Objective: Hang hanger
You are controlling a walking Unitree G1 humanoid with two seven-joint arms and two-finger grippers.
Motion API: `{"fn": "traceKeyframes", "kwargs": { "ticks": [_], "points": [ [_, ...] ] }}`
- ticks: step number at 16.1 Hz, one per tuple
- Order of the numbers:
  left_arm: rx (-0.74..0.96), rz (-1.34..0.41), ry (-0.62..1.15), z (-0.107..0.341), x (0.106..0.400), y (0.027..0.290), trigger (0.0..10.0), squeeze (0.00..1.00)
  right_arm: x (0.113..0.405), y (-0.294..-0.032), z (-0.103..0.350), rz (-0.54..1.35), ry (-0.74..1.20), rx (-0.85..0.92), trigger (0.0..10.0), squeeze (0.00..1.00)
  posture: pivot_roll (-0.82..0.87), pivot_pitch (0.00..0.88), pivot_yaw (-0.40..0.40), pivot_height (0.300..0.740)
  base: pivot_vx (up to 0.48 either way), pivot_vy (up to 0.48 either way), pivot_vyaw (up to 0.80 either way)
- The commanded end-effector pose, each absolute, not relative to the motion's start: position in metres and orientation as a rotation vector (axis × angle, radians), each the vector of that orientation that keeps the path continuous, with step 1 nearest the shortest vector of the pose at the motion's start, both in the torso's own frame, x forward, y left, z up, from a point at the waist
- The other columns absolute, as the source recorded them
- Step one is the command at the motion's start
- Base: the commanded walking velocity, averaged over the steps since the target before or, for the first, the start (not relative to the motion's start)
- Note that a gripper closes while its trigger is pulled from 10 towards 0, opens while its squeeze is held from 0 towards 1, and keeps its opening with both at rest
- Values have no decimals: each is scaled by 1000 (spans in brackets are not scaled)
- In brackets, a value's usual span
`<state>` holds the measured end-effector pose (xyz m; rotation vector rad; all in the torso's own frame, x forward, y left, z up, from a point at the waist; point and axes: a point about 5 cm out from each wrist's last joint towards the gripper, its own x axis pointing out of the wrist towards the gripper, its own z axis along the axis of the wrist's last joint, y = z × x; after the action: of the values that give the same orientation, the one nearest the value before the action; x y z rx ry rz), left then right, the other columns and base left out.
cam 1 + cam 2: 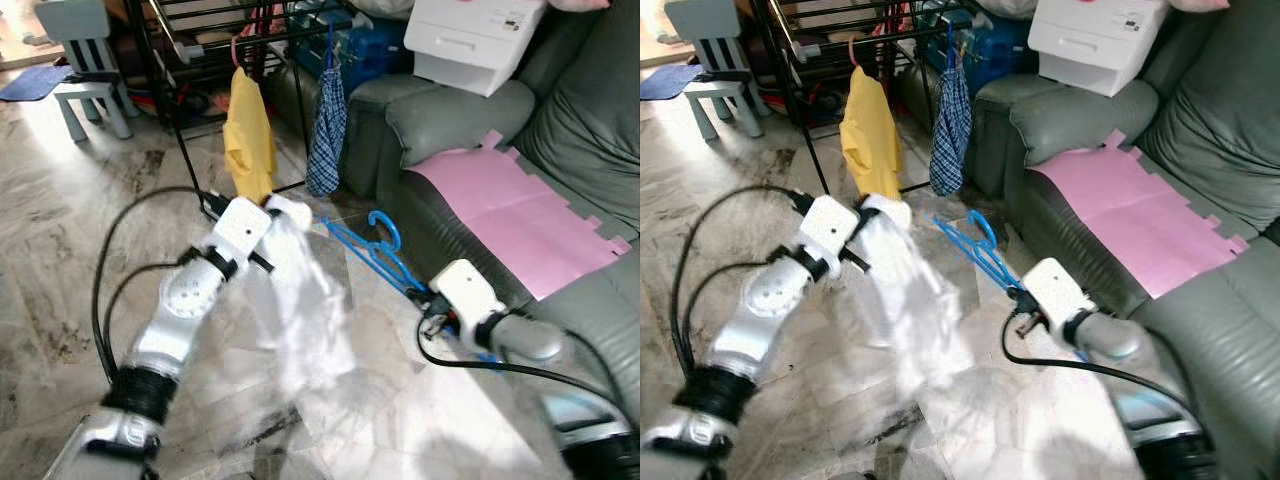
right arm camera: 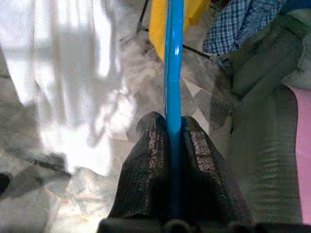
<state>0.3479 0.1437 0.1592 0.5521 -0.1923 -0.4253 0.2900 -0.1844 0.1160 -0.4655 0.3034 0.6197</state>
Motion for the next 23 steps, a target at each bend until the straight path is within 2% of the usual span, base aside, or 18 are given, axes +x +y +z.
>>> {"fn": "traceKeyframes", "kwargs": {
  "ticks": [1,4,8,11,16,23],
  "points": [
    [657,-416,-224,167,354,148,10000,0,288,-184,130,673,269,-471,10000,0,-66,113,5,740,0,0,0],
    [717,-528,-240,168,354,146,10000,0,276,-183,135,829,279,-461,10000,0,-68,118,8,740,0,0,0],
    [765,-542,-232,161,352,148,10000,0,265,-181,139,934,312,-417,10000,0,-67,124,5,740,0,0,0],
    [741,-594,-251,160,348,145,10000,0,269,-187,139,917,319,-453,10000,0,-67,127,0,740,0,0,0],
    [759,-602,-239,155,344,157,10000,0,270,-189,142,924,323,-467,10000,0,-64,128,-10,740,0,0,0],
    [707,-709,-247,148,335,142,10000,0,284,-188,158,883,226,-458,10000,0,-71,124,-20,740,0,0,0]
  ]
}}
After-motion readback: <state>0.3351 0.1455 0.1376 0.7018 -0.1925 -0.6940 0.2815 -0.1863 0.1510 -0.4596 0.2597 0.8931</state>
